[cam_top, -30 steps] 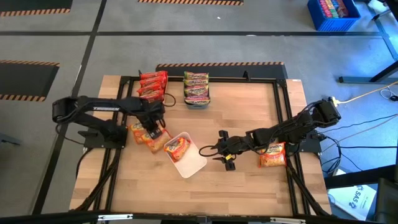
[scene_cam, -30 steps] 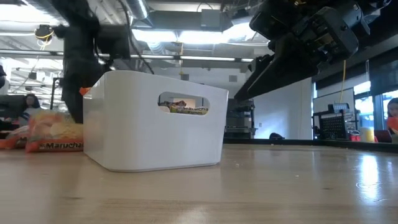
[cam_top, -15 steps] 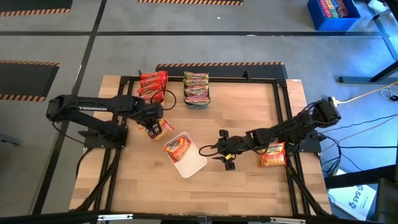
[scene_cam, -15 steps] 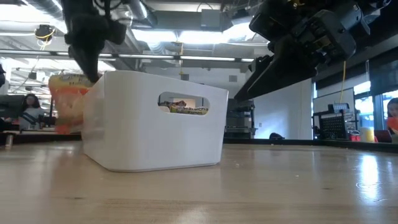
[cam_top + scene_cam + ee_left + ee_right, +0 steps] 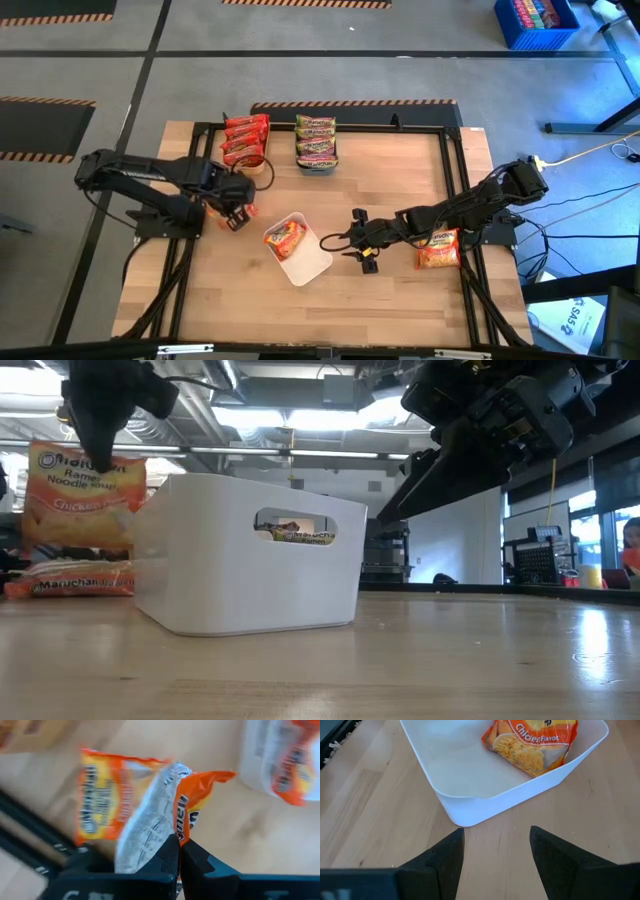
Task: Sort Maruchan noodles
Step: Put the yellow noodle pack into the white bin
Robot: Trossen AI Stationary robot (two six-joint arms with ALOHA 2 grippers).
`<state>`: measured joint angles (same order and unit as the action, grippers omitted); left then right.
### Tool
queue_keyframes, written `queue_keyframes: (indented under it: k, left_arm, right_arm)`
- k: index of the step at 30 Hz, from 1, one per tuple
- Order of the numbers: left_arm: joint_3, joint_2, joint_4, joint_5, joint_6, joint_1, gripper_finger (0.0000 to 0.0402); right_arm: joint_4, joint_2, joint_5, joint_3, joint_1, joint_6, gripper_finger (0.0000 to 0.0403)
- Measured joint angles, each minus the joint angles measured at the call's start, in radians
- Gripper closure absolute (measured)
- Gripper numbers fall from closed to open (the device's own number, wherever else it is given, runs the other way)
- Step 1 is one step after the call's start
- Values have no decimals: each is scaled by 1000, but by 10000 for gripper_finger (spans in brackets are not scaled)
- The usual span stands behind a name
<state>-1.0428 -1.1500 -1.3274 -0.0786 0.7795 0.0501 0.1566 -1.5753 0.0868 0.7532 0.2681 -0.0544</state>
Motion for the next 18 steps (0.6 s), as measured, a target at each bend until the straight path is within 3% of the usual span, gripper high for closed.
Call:
queue_keyframes:
  k: [8,18]
  left_arm:
    - [-7,-2,47,21,-1,59,401]
    - [-190,-2,64,-60,26,142,401]
  right_arm:
    - [0,0,0,0,0,0,192]
    - [1,0,0,0,0,0,192]
